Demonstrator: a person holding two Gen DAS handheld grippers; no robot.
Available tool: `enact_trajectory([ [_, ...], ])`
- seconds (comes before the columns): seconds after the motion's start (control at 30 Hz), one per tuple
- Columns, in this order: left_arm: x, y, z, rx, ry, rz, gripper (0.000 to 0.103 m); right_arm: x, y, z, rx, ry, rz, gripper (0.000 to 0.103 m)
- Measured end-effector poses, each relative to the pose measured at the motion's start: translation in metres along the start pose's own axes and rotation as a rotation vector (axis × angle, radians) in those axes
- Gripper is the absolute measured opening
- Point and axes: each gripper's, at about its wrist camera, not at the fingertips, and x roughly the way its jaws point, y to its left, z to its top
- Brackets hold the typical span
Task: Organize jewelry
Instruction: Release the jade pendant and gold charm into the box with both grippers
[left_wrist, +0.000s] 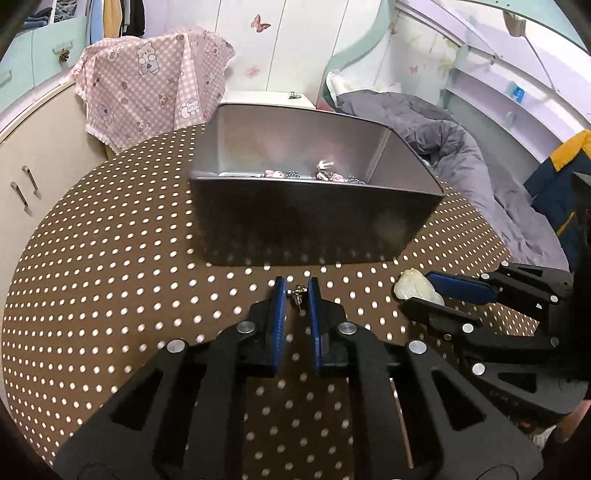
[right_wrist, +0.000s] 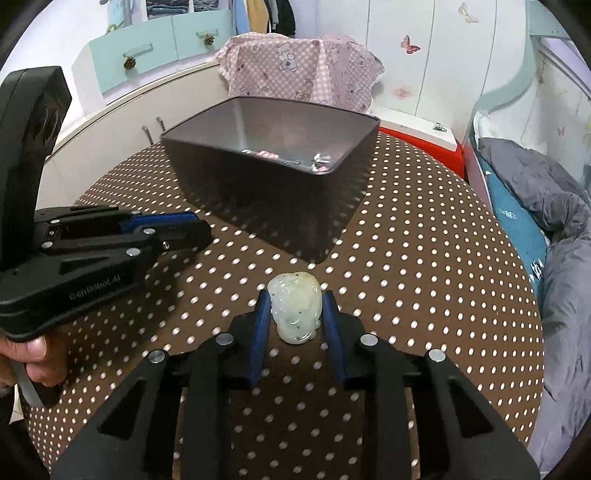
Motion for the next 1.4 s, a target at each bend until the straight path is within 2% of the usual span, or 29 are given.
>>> enact_trajectory([
  [0.17, -0.019, 0.011, -0.004, -0.005, -0.027, 0.000, 0.012, -0.015, -0.003, -0.004, 0.046, -0.020, 0.041, 0.026],
  [0.4, -0.052, 0.030, 0.009, -0.024, -0.100, 0.005, 0.012, -0.046, -0.006, 0.013, 0.064, -0.081, 0.079, 0.026],
  [0.53, -0.070, 0.038, 0.026, -0.025, -0.155, 0.006, 0.012, -0.071, -0.009, 0.034, 0.072, -0.157, 0.112, 0.026],
  [0.77, -0.090, 0.032, 0.073, 0.027, -0.249, -0.018, 0.012, -0.107, -0.005, 0.093, 0.040, -0.293, 0.122, 0.026],
  [0.97, -0.080, 0.025, 0.113, 0.040, -0.256, -0.072, 0.012, -0.097, -0.017, 0.124, 0.080, -0.315, 0.153, 0.026],
  [1.23, -0.042, 0.030, 0.135, 0.023, -0.186, -0.091, 0.013, -0.056, -0.034, 0.135, 0.178, -0.247, 0.192, 0.026],
  [1.27, -0.039, 0.032, 0.135, 0.019, -0.173, -0.090, 0.017, -0.053, -0.036, 0.135, 0.192, -0.241, 0.193, 0.027],
  [1.3, -0.037, 0.034, 0.135, 0.017, -0.163, -0.082, 0.043, -0.049, -0.040, 0.135, 0.216, -0.238, 0.195, 0.029],
  [1.33, -0.037, 0.037, 0.133, 0.002, -0.169, -0.061, 0.083, -0.047, -0.042, 0.135, 0.236, -0.236, 0.198, 0.032],
  [1.37, -0.042, 0.041, 0.131, -0.018, -0.207, -0.041, 0.090, -0.046, -0.046, 0.134, 0.262, -0.234, 0.206, 0.044],
  [1.4, -0.049, 0.044, 0.128, -0.033, -0.245, -0.028, 0.092, -0.046, -0.048, 0.133, 0.279, -0.236, 0.208, 0.065],
])
